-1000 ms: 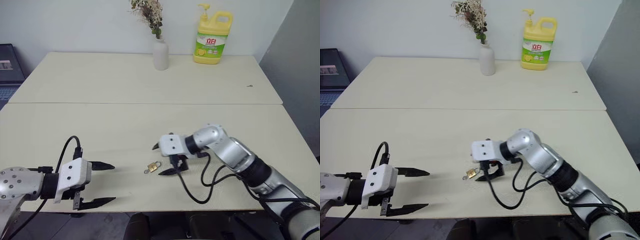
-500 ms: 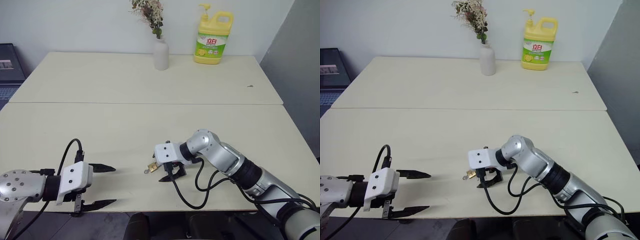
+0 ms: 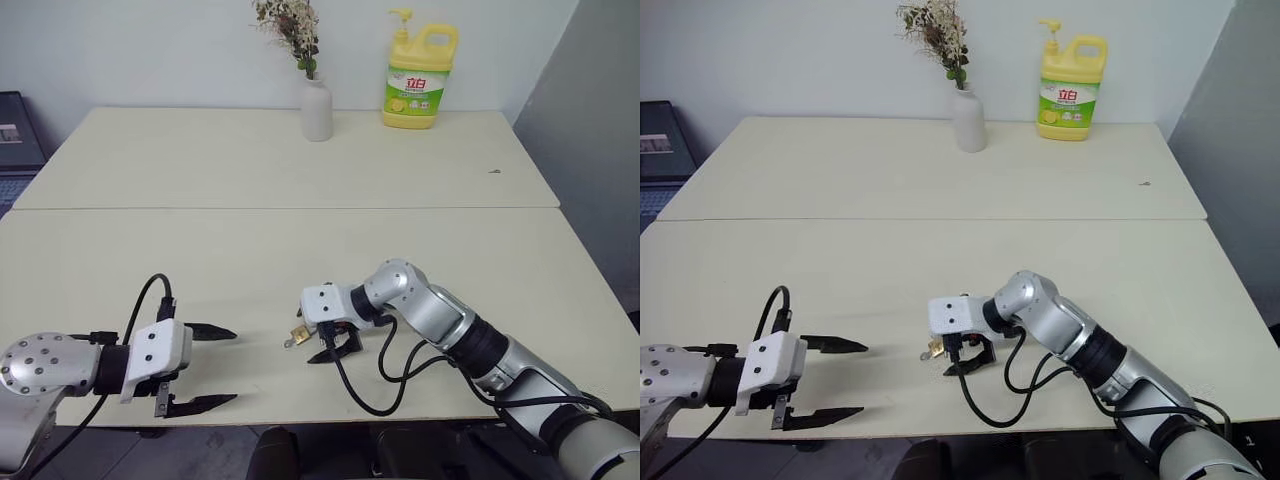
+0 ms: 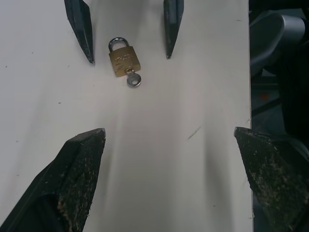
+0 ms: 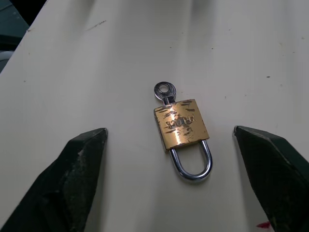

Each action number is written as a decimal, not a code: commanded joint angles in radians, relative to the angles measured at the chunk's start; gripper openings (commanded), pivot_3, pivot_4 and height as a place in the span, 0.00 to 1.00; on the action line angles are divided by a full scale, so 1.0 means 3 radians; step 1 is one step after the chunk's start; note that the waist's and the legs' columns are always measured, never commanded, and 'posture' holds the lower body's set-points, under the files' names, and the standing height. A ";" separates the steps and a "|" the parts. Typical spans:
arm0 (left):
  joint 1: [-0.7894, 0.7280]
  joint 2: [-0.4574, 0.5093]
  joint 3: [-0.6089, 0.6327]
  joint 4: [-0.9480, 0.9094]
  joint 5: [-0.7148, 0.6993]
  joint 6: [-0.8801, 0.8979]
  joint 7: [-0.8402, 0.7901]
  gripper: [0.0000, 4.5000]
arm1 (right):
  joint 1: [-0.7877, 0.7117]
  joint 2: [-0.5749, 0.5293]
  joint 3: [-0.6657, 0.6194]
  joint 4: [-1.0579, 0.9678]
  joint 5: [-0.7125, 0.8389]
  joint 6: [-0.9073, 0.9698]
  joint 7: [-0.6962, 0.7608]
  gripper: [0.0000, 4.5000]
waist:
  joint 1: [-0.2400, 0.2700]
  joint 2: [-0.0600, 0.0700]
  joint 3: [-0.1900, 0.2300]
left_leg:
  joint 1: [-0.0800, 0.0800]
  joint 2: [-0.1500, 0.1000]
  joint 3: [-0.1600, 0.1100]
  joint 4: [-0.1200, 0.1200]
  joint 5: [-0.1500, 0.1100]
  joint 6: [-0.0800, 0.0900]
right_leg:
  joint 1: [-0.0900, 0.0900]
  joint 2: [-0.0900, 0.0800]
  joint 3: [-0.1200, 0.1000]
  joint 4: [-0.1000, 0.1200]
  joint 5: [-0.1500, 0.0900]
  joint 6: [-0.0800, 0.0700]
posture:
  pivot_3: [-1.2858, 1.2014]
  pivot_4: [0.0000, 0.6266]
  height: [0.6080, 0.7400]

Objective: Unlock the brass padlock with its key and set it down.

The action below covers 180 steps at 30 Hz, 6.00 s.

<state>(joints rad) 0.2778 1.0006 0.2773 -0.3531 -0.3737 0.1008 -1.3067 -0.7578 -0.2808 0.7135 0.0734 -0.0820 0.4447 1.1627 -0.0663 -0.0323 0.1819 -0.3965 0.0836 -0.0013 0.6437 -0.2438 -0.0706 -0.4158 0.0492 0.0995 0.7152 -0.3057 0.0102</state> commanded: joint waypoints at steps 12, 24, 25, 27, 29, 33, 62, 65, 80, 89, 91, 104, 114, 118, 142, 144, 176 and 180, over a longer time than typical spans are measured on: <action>-0.0005 0.0017 -0.0004 -0.0014 0.0007 -0.0048 -0.0011 1.00 | 0.0002 0.0032 0.0027 0.0049 -0.0083 0.0008 -0.0028 0.21 | -0.0042 0.0000 0.0000 | 0.0001 0.0001 -0.0002 0.0001 0.0000 0.0000 | 0.0000 0.0002 -0.0001 0.0004 -0.0001 0.0000 | 0.52 0.24 1.00; -0.0218 -0.0006 0.0043 0.0111 -0.0127 0.0178 0.0122 1.00 | 0.0020 -0.0136 -0.0190 -0.0268 -0.0052 -0.0019 -0.0141 0.21 | -0.0038 0.0001 0.0000 | -0.0010 -0.0001 -0.0002 0.0001 0.0000 0.0000 | -0.0011 0.0000 -0.0001 0.0004 0.0000 0.0001 | 0.52 0.24 1.00; -0.0264 -0.0011 0.0035 0.0126 -0.0140 0.0203 0.0140 1.00 | 0.0025 -0.0171 -0.0222 -0.0305 -0.0049 -0.0025 -0.0153 0.21 | -0.0036 0.0000 0.0000 | -0.0012 -0.0001 -0.0002 0.0001 0.0000 0.0000 | -0.0012 0.0000 -0.0001 0.0004 0.0000 0.0001 | 0.52 0.24 1.00; -0.0390 -0.0075 0.0025 0.0102 -0.0242 0.0352 0.0248 1.00 | 0.0081 -0.0306 -0.0351 -0.0433 -0.0048 -0.0043 -0.0213 0.21 | -0.0034 0.0000 0.0000 | -0.0013 -0.0002 -0.0002 0.0001 0.0000 0.0000 | -0.0013 0.0000 0.0000 0.0003 0.0000 0.0001 | 0.52 0.24 1.00; -0.0528 -0.0169 0.0022 0.0020 -0.0414 0.0583 0.0394 1.00 | 0.0189 -0.0474 -0.0547 -0.0613 -0.0033 -0.0046 -0.0306 0.21 | -0.0023 0.0000 0.0000 | -0.0014 -0.0003 -0.0001 0.0001 0.0000 0.0000 | -0.0012 -0.0002 0.0000 0.0002 0.0000 0.0002 | 0.52 0.24 1.00; -0.0723 -0.0267 -0.0053 -0.0062 -0.0563 0.0893 0.0566 1.00 | 0.0426 -0.0728 -0.0892 -0.0954 0.0023 0.0077 -0.0451 0.21 | -0.0021 0.0000 0.0000 | -0.0017 -0.0004 -0.0002 0.0000 0.0000 -0.0001 | -0.0013 -0.0002 0.0000 0.0001 -0.0001 0.0003 | 0.52 0.24 1.00; -0.2775 -0.0977 -0.1186 0.0742 -0.0466 0.1472 0.0582 1.00 | 0.1682 -0.1540 -0.1661 -0.1875 -0.1705 -0.1637 -0.2455 0.21 | 0.0028 -0.0002 -0.0001 | -0.0016 -0.0012 -0.0001 0.0003 0.0001 -0.0001 | -0.0010 -0.0002 0.0009 0.0001 0.0000 0.0008 | 0.52 0.24 1.00; -0.2947 -0.1091 -0.1214 0.0758 -0.0543 0.1613 0.0598 1.00 | 0.1668 -0.1565 -0.1709 -0.1786 -0.1654 -0.1823 -0.2450 0.21 | 0.0040 -0.0002 0.0000 | -0.0016 -0.0012 -0.0002 0.0005 0.0001 -0.0001 | -0.0008 -0.0002 0.0008 0.0001 0.0001 0.0008 | 0.52 0.24 1.00; -0.3486 -0.1395 -0.1265 0.1030 -0.0713 0.1956 0.0458 1.00 | 0.1519 -0.1425 -0.1785 -0.1517 -0.1592 -0.2613 -0.2622 0.21 | 0.0044 -0.0002 -0.0001 | -0.0009 -0.0013 -0.0007 0.0008 0.0001 -0.0001 | 0.0005 -0.0002 0.0005 0.0001 0.0002 0.0005 | 0.52 0.24 1.00; -0.3600 -0.1492 -0.1362 0.1282 -0.0594 0.1854 0.0330 0.91 | 0.1490 -0.1312 -0.1760 -0.1524 -0.1590 -0.2672 -0.2560 0.21 | 0.0043 -0.0002 -0.0001 | -0.0009 -0.0013 -0.0010 0.0008 0.0001 -0.0001 | 0.0007 -0.0002 0.0002 0.0001 0.0009 -0.0007 | 0.52 0.24 1.00; -0.3609 -0.1502 -0.1378 0.1329 -0.0575 0.1833 0.0280 0.81 | 0.1480 -0.1283 -0.1744 -0.1537 -0.1581 -0.2681 -0.2542 0.21 | 0.0042 -0.0002 -0.0001 | -0.0008 -0.0013 -0.0010 0.0008 0.0001 -0.0001 | 0.0007 -0.0002 0.0002 0.0001 0.0009 -0.0007 | 0.52 0.24 1.00; -0.3668 -0.1593 -0.1396 0.1501 -0.0479 0.1737 0.0188 0.00 | 0.1389 -0.1186 -0.1700 -0.1498 -0.1548 -0.2756 -0.2422 0.21 | 0.0047 -0.0002 -0.0001 | -0.0008 -0.0014 -0.0013 0.0008 0.0001 -0.0001 | 0.0010 -0.0002 -0.0001 0.0000 0.0010 -0.0008 | 0.52 0.24 1.00; -0.3612 -0.1606 -0.1414 0.1501 -0.0381 0.1598 0.0145 0.00 | 0.1350 -0.1145 -0.1684 -0.1460 -0.1518 -0.2751 -0.2372 0.21 | 0.0045 -0.0002 -0.0001 | -0.0008 -0.0014 -0.0014 0.0009 0.0001 -0.0001 | 0.0010 -0.0002 -0.0001 0.0001 0.0010 -0.0008 | 0.52 0.24 1.00; -0.3562 -0.1593 -0.1427 0.1481 -0.0295 0.1385 0.0080 0.00 | 0.1364 -0.1113 -0.1692 -0.1470 -0.1464 -0.2704 -0.2315 0.21 | 0.0045 -0.0002 -0.0001 | -0.0008 -0.0014 -0.0014 0.0009 0.0001 -0.0001 | 0.0011 -0.0002 -0.0001 0.0001 0.0010 -0.0008 | 0.52 0.24 1.00; -0.3402 -0.1703 -0.1463 0.1580 0.0342 -0.0577 -0.0032 0.00 | 0.1377 -0.0987 -0.1712 -0.1513 -0.1240 -0.2490 -0.2170 0.21 | 0.0052 -0.0002 -0.0001 | -0.0005 -0.0014 -0.0015 0.0009 0.0001 -0.0001 | 0.0015 -0.0002 -0.0002 0.0000 0.0010 -0.0008 | 0.52 0.24 1.00; -0.3409 -0.1719 -0.1458 0.1629 0.0353 -0.0662 -0.0027 0.00 | 0.1371 -0.0977 -0.1708 -0.1504 -0.1243 -0.2485 -0.2173 0.21 | 0.0052 -0.0002 -0.0001 | -0.0005 -0.0014 -0.0015 0.0009 0.0001 -0.0001 | 0.0015 -0.0002 -0.0002 0.0000 0.0010 -0.0008 | 0.52 0.24 1.00; -0.3482 -0.1690 -0.1244 0.1022 -0.0543 0.2077 0.0642 0.69 | 0.1377 -0.0974 -0.1679 -0.1495 -0.1259 -0.2489 -0.2153 0.21 | 0.0048 -0.0002 -0.0001 | -0.0005 -0.0015 -0.0027 0.0009 0.0001 -0.0002 | 0.0018 -0.0002 -0.0009 0.0000 0.0010 -0.0008 | 0.52 0.24 1.00; -0.3474 -0.1710 -0.1294 0.1012 -0.0505 0.2034 0.0661 0.69 | 0.1371 -0.0972 -0.1674 -0.1498 -0.1265 -0.2494 -0.2152 0.21 | 0.0050 -0.0002 -0.0001 | -0.0005 -0.0015 -0.0027 0.0009 0.0001 -0.0002 | 0.0019 -0.0002 -0.0009 0.0000 0.0010 -0.0008 | 0.52 0.24 1.00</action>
<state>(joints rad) -0.7474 0.4935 -0.1161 -0.0112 -0.5137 0.7217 -1.1127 -0.3323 -0.5762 0.2195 -0.3462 -0.4693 -0.2913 0.5216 -0.0512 -0.0328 0.1817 -0.3980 0.0791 -0.0094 0.6465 -0.2434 -0.0712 -0.4102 0.0485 0.0968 0.7151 -0.3028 0.0077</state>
